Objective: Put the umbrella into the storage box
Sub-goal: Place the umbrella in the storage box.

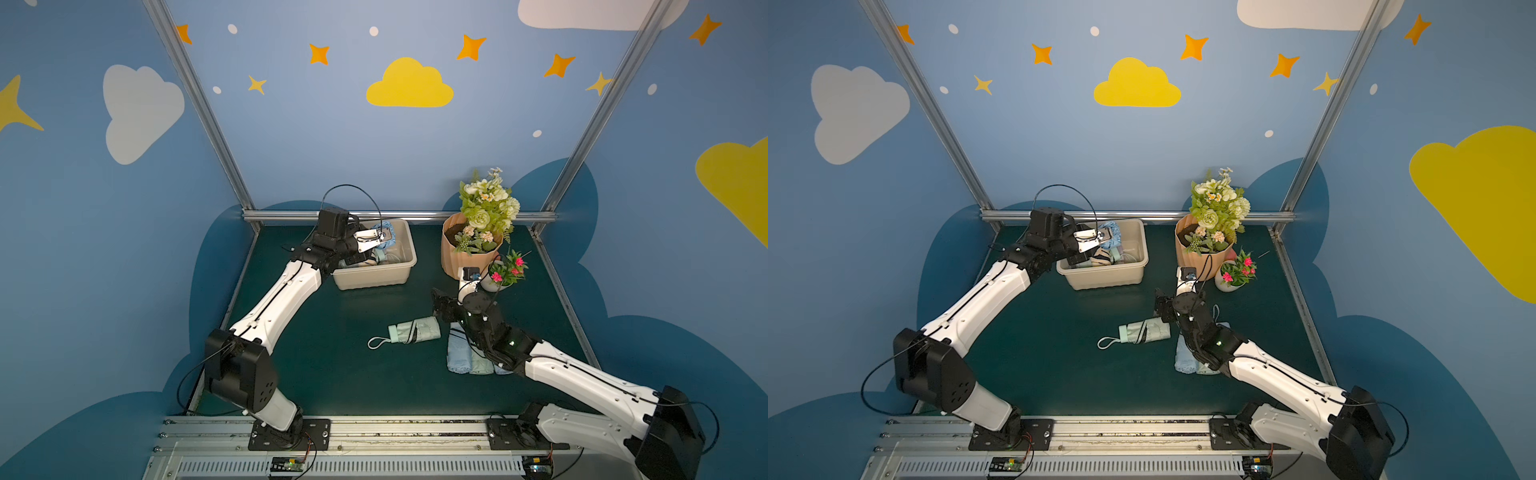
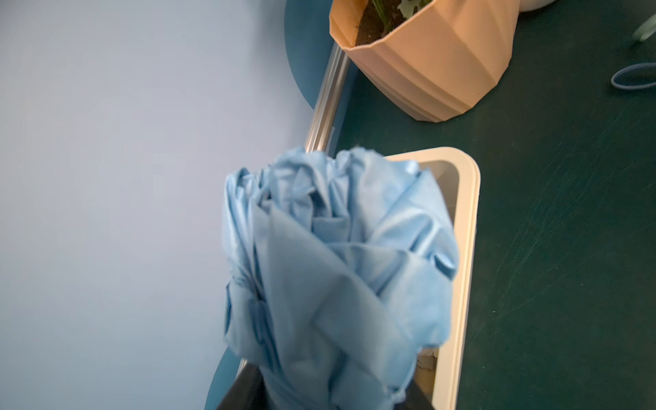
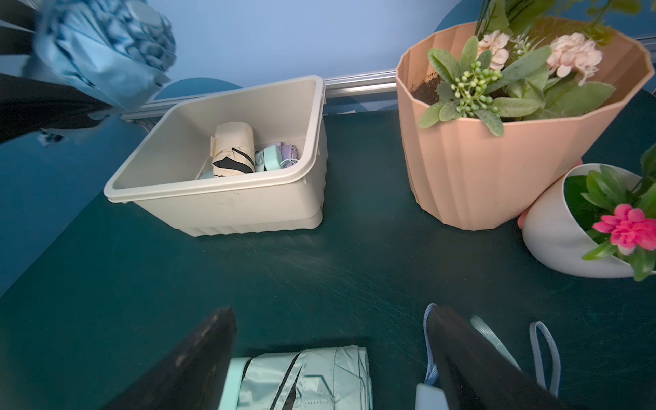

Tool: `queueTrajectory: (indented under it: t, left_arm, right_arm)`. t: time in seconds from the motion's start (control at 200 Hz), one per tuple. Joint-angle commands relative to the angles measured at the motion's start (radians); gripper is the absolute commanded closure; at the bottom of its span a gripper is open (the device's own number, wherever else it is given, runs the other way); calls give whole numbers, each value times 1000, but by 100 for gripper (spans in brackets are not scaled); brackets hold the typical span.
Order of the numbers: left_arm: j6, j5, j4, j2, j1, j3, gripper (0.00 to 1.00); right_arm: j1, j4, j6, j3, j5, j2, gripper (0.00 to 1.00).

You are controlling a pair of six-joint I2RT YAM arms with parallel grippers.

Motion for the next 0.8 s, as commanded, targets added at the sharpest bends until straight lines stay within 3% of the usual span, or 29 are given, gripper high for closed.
queueTrajectory:
  t: [0.0,0.24,0.631,0.726,0.791]
  left_arm:
    - [62,10,21,40,2,60,97]
    - [71,4,83,157,-3,55,96]
    - [46,-22,243,241,-23,-10,93]
    - [37,-29,256,249,-29,-24,90]
    - [32,-32,248,257,-31,-23,81]
  right_arm:
    - [-6,8,6,-18,16,-35,10]
    - [-5,-79,12,25,30,-73,10]
    - [-6,-56,10,5,51,-103,10]
    - [-6,-46,4,7,54,-98,10]
    - [-6,-38,-1,8,54,-93,10]
